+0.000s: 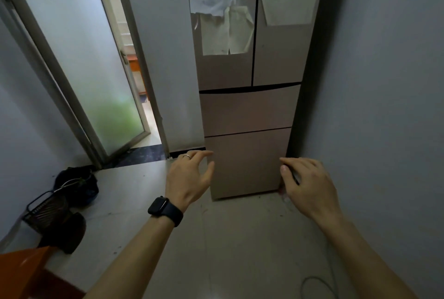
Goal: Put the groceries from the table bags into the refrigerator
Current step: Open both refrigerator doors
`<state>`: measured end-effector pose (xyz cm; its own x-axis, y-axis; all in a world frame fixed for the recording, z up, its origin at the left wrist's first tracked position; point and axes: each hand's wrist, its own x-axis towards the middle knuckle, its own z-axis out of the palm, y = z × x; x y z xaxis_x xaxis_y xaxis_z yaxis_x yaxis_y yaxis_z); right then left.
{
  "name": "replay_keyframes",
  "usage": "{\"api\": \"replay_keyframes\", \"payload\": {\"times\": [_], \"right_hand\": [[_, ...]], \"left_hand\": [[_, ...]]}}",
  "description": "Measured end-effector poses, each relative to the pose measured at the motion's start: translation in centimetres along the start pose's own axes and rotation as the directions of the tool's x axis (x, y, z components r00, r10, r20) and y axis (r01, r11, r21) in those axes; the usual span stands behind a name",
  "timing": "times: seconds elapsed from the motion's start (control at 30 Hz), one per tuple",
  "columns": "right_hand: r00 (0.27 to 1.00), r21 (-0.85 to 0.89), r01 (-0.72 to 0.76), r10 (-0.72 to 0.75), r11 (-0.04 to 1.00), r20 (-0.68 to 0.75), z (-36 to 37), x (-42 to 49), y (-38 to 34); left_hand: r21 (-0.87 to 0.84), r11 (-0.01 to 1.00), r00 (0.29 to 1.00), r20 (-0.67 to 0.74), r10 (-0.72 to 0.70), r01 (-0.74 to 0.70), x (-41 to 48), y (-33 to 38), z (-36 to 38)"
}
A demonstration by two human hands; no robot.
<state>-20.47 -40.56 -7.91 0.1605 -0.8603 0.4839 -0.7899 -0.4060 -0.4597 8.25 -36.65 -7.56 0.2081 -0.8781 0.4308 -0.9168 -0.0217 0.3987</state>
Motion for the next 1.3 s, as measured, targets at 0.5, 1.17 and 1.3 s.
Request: {"api": "replay_keyframes", "payload": {"times": [0.5,1.17,1.3], "right_hand": [[0.984,0.016,-0.051,0.047,0.999,0.171,11.6,28.5,14.1],[0.521,0.647,-0.681,0.393,-0.343,0.757,27.9,57.4,22.1],[0.489,0.627,-0.580,0.393,-0.520,0.779,30.5,61.5,22.1]], "left_hand": [[-0.052,0.998,0.994,0.111,-0.021,0.027,29.5,0.6,18.0],[-0.746,-0.357,0.567,0.662,-0.491,0.562,54.9,2.8,35.3],[-0.740,-0.568,0.545,0.661,-0.516,0.361,58.7,2.6,37.4]]}}
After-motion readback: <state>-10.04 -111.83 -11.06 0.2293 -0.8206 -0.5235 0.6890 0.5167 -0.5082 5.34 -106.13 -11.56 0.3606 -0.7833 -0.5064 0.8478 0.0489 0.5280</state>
